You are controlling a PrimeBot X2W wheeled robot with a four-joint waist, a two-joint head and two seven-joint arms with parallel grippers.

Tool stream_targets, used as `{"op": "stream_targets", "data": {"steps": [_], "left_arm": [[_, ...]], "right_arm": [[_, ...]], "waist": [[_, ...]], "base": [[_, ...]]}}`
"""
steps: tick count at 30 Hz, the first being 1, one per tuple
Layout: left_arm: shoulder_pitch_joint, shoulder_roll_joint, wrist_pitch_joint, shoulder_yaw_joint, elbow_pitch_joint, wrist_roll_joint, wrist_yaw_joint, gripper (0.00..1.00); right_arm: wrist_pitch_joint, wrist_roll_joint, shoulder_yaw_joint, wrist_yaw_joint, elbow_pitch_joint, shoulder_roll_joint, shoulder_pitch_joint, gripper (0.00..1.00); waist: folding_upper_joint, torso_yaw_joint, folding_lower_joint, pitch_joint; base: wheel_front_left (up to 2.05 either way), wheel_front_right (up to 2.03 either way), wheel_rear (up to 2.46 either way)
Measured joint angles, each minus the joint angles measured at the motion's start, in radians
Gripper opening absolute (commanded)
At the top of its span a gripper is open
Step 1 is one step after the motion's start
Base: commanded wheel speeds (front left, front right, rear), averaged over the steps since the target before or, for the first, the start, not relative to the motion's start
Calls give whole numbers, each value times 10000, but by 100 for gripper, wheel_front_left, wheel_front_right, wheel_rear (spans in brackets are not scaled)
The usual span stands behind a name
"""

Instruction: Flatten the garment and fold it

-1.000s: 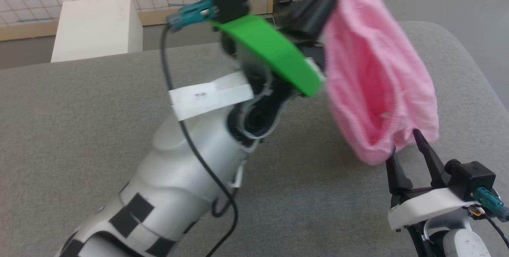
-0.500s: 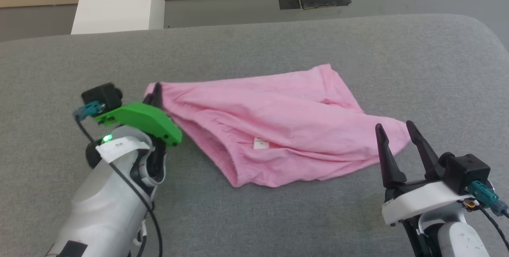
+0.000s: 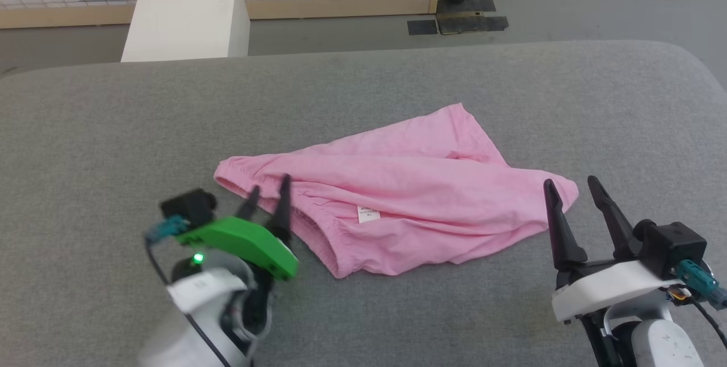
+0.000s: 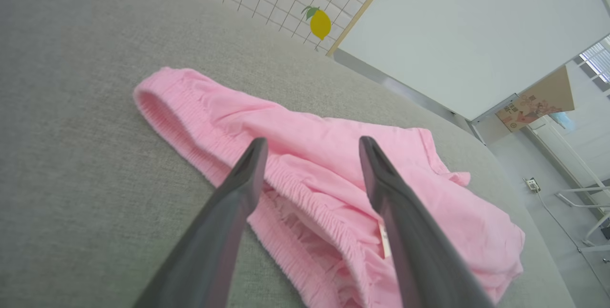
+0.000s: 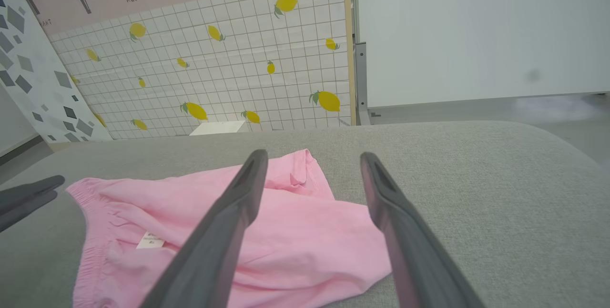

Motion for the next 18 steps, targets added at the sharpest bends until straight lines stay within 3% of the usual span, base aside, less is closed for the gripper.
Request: {"op": "stream_targets", "data": {"steps": [4, 10, 14, 17, 18], "left_arm": [[652, -107, 79, -888, -1216, 757, 226, 100], [793, -94, 1576, -1910, -1534, 1147, 980, 100], [784, -65, 2322, -2036, -1407, 1229, 1572, 100], [780, -54, 2439, -1973, -1534, 1174, 1601, 98], [772, -40, 2451, -1983, -1582, 1162, 1601, 42]], "right_arm": [[4, 0, -69, 0, -98, 0, 26, 100], [61, 2, -10, 0, -196, 0, 25, 100], [88, 2, 71, 0, -192, 0, 26, 100], [88, 2, 44, 0, -157, 0, 29, 100], [88, 2, 27, 0, -157, 0, 35, 100]], "waist": [[0, 117, 0, -73], [0, 65, 0, 17], [0, -159, 0, 34], [0, -337, 0, 30], [0, -394, 0, 25]], "base": [[0, 0, 0], [0, 0, 0], [0, 0, 0], [0, 0, 0], [0, 0, 0]]}}
